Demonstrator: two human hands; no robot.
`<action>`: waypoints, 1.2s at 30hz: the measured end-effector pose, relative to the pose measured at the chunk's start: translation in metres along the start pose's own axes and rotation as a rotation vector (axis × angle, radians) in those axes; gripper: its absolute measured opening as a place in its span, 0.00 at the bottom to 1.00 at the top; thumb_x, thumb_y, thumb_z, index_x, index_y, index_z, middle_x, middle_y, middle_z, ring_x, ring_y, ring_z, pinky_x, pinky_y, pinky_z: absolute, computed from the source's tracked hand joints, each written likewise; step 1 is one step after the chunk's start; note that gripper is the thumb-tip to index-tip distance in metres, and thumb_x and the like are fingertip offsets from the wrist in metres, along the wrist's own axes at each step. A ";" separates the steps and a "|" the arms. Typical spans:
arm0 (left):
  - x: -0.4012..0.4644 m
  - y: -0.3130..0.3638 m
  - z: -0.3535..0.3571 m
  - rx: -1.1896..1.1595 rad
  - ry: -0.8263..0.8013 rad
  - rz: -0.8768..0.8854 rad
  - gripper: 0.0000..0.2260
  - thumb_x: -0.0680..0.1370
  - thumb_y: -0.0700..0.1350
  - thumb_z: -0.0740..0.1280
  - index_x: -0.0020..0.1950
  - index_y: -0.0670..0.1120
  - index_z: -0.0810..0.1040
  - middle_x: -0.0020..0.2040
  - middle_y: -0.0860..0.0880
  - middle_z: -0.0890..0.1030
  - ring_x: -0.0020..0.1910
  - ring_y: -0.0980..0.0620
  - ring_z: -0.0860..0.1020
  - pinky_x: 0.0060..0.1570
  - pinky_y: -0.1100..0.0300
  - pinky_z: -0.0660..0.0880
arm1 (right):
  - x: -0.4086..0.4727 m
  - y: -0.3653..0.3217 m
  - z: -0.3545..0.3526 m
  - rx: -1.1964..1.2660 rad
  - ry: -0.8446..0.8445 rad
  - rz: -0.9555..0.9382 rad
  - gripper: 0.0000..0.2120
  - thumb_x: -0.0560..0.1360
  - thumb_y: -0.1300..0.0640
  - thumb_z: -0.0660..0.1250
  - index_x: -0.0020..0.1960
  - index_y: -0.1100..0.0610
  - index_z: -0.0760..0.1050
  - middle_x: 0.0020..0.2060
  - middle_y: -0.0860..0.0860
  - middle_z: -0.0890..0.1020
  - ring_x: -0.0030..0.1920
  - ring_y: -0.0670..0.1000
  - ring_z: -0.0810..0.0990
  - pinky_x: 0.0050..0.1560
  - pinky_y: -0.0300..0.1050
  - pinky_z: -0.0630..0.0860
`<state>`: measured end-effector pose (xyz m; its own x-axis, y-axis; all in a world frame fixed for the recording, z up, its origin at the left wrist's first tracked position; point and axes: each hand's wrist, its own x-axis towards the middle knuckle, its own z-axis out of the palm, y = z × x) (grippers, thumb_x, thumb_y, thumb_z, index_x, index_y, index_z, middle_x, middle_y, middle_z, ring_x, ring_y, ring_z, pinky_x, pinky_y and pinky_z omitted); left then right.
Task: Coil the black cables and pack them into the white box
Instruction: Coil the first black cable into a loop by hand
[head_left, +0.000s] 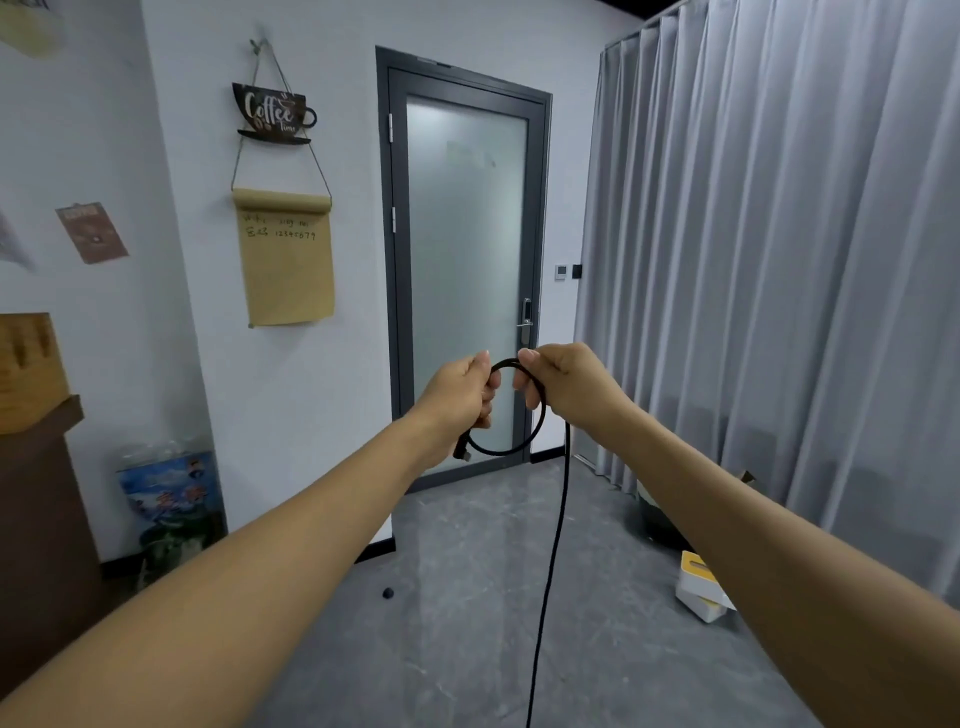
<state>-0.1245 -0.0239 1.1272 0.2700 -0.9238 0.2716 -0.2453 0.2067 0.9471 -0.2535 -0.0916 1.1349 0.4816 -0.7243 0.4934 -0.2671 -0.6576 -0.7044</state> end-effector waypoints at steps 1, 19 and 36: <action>-0.002 0.000 0.001 -0.080 0.002 -0.008 0.18 0.84 0.50 0.50 0.37 0.45 0.67 0.29 0.51 0.62 0.27 0.54 0.61 0.30 0.63 0.66 | 0.000 0.000 0.000 0.023 0.019 0.006 0.19 0.81 0.52 0.56 0.37 0.57 0.77 0.24 0.47 0.78 0.24 0.44 0.67 0.31 0.38 0.66; -0.003 -0.003 -0.008 -0.399 -0.030 -0.042 0.17 0.83 0.51 0.54 0.36 0.47 0.64 0.22 0.56 0.61 0.19 0.60 0.57 0.19 0.69 0.54 | -0.009 0.001 -0.006 0.126 0.054 0.080 0.15 0.80 0.54 0.60 0.38 0.58 0.78 0.28 0.50 0.77 0.21 0.42 0.66 0.26 0.34 0.65; 0.021 -0.013 -0.041 -0.323 0.557 -0.005 0.18 0.83 0.52 0.51 0.35 0.48 0.63 0.30 0.51 0.63 0.26 0.54 0.58 0.25 0.64 0.56 | -0.017 0.056 -0.020 -0.185 0.224 0.117 0.09 0.75 0.61 0.66 0.37 0.58 0.77 0.31 0.50 0.78 0.32 0.47 0.75 0.38 0.42 0.75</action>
<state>-0.0774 -0.0331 1.1272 0.7349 -0.6368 0.2332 0.0260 0.3701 0.9286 -0.2935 -0.1204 1.0974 0.2484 -0.8117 0.5287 -0.4670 -0.5785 -0.6687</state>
